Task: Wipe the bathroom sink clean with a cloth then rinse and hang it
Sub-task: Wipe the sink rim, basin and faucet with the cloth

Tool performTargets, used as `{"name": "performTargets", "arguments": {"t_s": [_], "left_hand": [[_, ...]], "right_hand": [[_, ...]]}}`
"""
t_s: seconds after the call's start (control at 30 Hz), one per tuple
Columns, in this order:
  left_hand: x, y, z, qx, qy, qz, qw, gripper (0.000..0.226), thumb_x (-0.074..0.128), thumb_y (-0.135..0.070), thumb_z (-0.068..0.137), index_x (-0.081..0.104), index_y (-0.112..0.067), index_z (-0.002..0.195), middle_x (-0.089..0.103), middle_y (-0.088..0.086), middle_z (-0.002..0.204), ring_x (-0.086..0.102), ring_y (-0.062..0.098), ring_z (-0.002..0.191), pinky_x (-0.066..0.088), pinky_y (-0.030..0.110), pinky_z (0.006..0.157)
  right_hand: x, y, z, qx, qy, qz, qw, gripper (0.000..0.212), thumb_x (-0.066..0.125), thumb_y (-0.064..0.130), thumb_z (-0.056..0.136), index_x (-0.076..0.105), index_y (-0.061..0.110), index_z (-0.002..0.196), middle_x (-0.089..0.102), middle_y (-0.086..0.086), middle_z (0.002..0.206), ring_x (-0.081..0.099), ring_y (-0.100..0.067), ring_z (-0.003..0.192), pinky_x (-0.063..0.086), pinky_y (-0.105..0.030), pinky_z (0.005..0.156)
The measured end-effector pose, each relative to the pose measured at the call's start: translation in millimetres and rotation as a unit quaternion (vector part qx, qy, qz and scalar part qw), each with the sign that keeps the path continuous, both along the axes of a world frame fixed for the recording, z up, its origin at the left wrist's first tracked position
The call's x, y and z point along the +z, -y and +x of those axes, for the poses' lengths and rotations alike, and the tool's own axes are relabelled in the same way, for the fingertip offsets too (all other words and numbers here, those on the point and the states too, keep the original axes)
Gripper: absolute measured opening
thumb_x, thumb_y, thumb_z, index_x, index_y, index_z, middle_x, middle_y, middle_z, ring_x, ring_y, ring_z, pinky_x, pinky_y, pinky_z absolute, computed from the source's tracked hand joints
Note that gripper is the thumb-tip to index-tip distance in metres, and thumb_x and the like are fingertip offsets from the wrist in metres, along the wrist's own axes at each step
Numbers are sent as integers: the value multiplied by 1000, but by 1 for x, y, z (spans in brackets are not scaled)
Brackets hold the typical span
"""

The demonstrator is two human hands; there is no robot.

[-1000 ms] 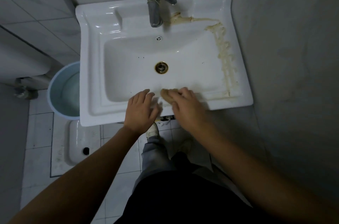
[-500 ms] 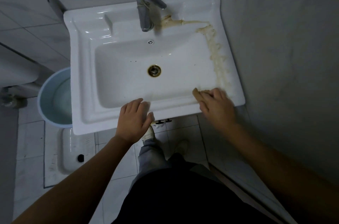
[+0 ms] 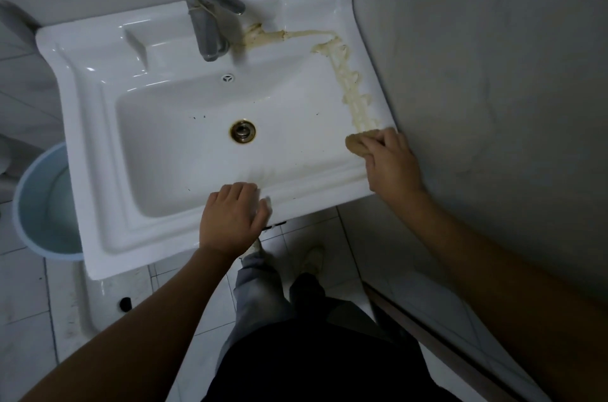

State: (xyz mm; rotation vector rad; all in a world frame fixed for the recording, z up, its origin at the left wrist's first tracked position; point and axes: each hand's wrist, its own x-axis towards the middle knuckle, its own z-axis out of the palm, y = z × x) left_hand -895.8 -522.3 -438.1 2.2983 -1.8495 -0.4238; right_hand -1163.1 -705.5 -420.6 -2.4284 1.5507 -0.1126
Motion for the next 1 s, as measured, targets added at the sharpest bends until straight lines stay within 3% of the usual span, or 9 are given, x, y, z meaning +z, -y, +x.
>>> {"name": "performTargets", "arguments": {"t_s": [0.3, 0.43, 0.7, 0.87, 1.0], "left_hand": [[-7, 1, -1, 1, 18, -26, 999, 37, 46, -42, 96, 63, -12, 110, 68, 6, 100, 60, 26, 87, 43, 36, 75], [-6, 1, -1, 6, 16, -19, 1000, 41, 43, -44, 96, 64, -11, 111, 68, 7, 102, 61, 27, 89, 44, 37, 76], [2, 2, -2, 7, 10, -10, 1000, 43, 42, -45, 95, 64, -12, 109, 68, 6, 100, 61, 25, 87, 43, 34, 76], [-3, 2, -1, 4, 3, 6, 1000, 45, 41, -47, 96, 65, -13, 110, 69, 5, 103, 62, 24, 90, 43, 34, 77], [-4, 3, 0, 7, -4, -4, 1000, 44, 42, -47, 95, 66, -13, 109, 69, 4, 103, 62, 23, 91, 44, 34, 77]], "right_hand": [[-26, 93, 57, 48, 50, -108, 992, 47, 70, 0, 76, 65, 11, 122, 60, -15, 113, 58, -36, 102, 53, -44, 84], [-20, 82, 53, 42, 22, -107, 993, 43, 60, 8, 86, 61, 14, 128, 57, -14, 123, 53, -35, 110, 48, -43, 93], [-19, 32, 18, 17, 5, -91, 996, 48, 58, 6, 89, 56, 15, 137, 53, -11, 128, 49, -32, 116, 49, -44, 92], [-23, 92, 60, 38, -14, -89, 995, 57, 58, -2, 83, 51, 11, 138, 49, -16, 134, 48, -36, 122, 46, -43, 100], [-16, 151, 116, 27, -25, -120, 992, 62, 58, -5, 73, 55, 11, 133, 53, -18, 128, 51, -38, 112, 45, -42, 90]]}}
